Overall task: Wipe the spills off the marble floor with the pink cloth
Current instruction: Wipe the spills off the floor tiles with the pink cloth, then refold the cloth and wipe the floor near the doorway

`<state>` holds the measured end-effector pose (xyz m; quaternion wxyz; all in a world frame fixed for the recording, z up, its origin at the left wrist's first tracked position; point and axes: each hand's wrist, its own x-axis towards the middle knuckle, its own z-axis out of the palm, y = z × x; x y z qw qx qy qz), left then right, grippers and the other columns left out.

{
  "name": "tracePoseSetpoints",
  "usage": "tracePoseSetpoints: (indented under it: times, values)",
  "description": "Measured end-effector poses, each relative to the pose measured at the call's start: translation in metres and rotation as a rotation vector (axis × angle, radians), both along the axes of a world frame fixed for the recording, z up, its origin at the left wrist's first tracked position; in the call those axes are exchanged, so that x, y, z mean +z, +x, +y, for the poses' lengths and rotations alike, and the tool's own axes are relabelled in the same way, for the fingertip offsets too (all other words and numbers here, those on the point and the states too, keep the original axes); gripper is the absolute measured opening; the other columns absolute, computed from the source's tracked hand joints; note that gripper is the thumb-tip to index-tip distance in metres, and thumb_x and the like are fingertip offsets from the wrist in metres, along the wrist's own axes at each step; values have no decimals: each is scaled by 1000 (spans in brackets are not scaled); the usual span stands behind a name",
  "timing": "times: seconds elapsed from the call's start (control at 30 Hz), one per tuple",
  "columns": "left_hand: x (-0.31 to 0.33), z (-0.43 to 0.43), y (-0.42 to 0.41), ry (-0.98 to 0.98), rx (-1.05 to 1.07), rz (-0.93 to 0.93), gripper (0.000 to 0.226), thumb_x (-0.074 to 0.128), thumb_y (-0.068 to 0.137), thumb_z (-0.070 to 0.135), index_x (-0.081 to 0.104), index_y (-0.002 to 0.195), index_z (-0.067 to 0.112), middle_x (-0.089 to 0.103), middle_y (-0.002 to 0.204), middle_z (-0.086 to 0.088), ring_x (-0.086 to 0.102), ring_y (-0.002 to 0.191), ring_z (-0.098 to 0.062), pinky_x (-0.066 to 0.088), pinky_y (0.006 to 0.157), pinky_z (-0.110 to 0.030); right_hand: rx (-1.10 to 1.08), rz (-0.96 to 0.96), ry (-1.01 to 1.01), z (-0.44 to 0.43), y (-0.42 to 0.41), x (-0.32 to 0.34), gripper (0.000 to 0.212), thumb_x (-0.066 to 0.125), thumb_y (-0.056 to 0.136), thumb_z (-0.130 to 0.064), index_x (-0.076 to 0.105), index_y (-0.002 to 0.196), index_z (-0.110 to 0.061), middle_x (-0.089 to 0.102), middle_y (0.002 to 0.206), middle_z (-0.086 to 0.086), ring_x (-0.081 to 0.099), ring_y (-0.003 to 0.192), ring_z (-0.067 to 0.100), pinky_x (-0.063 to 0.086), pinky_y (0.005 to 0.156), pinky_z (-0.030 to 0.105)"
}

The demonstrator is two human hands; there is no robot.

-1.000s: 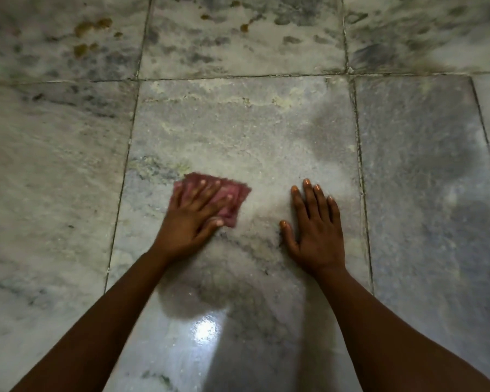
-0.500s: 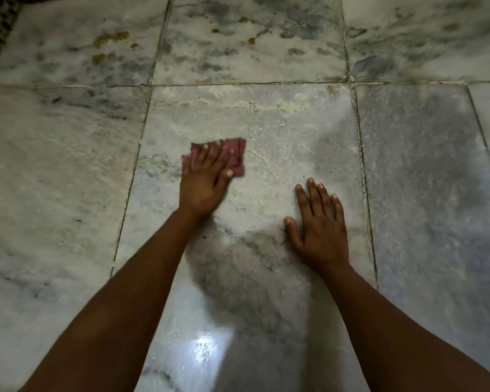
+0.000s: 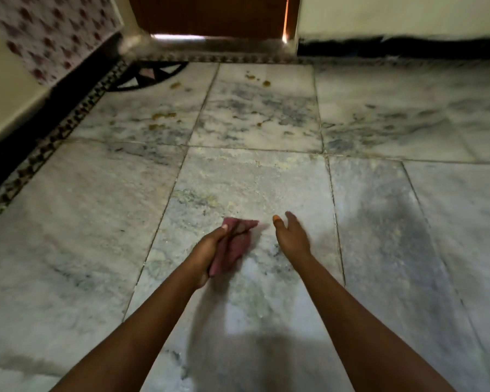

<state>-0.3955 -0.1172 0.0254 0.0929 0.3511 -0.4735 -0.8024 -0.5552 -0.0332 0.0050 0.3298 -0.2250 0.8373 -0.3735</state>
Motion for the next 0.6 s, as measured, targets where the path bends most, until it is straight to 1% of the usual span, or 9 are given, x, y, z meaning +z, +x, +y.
tracePoseSetpoints:
  times: [0.07,0.1,0.2,0.27,0.33,0.4,0.47,0.53,0.6]
  values:
    - [20,-11,1,182,98,39,48,29,97,37,53,132,14,60,126,-10,60,102,-24,46,89,-38,-68,-322,-144,-1,16,22,45,39,99,-37,47,135,-12,50,138,10,47,123,25,35,101,34]
    - [30,-15,1,209,142,44,50,30,95,39,53,131,14,59,125,-14,59,100,-29,47,86,-41,-53,-425,-170,-1,22,31,40,40,98,-35,52,129,-12,57,130,9,53,112,23,38,94,33]
    - [56,-17,0,217,220,23,46,37,94,38,63,112,6,69,103,-18,65,87,-33,51,78,-42,29,-525,-252,-5,35,54,29,45,96,-31,63,113,-15,66,109,7,60,95,19,43,93,36]
    - [66,-15,3,124,286,-19,38,38,96,32,65,100,5,73,82,-13,66,80,-28,51,77,-36,40,-530,-321,-7,42,63,18,51,94,-26,66,97,-16,68,98,7,62,91,21,47,90,36]
    - [70,-14,9,56,321,-76,35,40,96,31,66,92,8,73,76,-10,65,81,-26,51,78,-34,34,-535,-376,-8,50,69,14,56,92,-18,63,80,-15,66,85,7,60,80,21,49,77,31]
    - [72,-12,14,25,365,-115,32,41,97,30,65,92,10,72,80,-8,64,81,-23,51,77,-33,27,-485,-386,-9,56,73,20,56,91,-13,58,72,-14,62,75,4,56,70,17,46,64,24]
    - [70,-12,18,-68,387,-185,26,43,96,30,62,99,12,66,94,-7,60,88,-22,47,76,-32,29,-401,-399,-10,62,75,21,55,92,-13,57,71,-15,61,72,2,55,65,13,46,58,20]
    - [67,-12,21,-187,388,-271,27,51,90,34,60,104,14,60,105,-6,54,96,-23,41,78,-31,54,-292,-444,-11,65,76,18,57,91,-12,58,73,-14,63,77,5,56,70,16,46,65,26]
    - [68,-11,24,-192,444,-260,24,55,89,32,55,105,14,54,106,-5,50,96,-22,43,80,-33,148,-125,-455,-12,69,77,9,60,87,-11,61,78,-9,66,85,7,59,75,19,47,70,32]
